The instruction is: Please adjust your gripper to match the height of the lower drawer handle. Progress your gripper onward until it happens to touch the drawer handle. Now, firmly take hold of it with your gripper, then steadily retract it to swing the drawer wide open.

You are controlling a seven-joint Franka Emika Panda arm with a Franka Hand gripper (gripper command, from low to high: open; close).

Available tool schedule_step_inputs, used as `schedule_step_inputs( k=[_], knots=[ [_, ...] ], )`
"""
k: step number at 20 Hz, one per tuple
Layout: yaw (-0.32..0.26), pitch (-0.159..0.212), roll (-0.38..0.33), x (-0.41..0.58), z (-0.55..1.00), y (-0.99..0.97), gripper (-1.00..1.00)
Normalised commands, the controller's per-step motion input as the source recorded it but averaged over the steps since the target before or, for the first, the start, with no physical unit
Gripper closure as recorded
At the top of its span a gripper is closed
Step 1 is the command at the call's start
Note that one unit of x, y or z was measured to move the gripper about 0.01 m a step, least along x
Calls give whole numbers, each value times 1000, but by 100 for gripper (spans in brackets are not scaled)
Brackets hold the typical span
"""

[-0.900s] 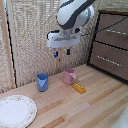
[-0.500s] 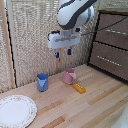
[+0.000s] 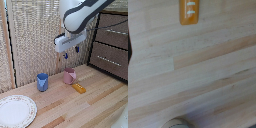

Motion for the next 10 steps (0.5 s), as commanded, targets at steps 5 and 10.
schedule_step_inputs(
  k=[5, 10],
  knots=[
    [108, -29, -375, -165, -10, -276, -100],
    [130, -63, -375, -76, -28, -249, -100]
  ],
)
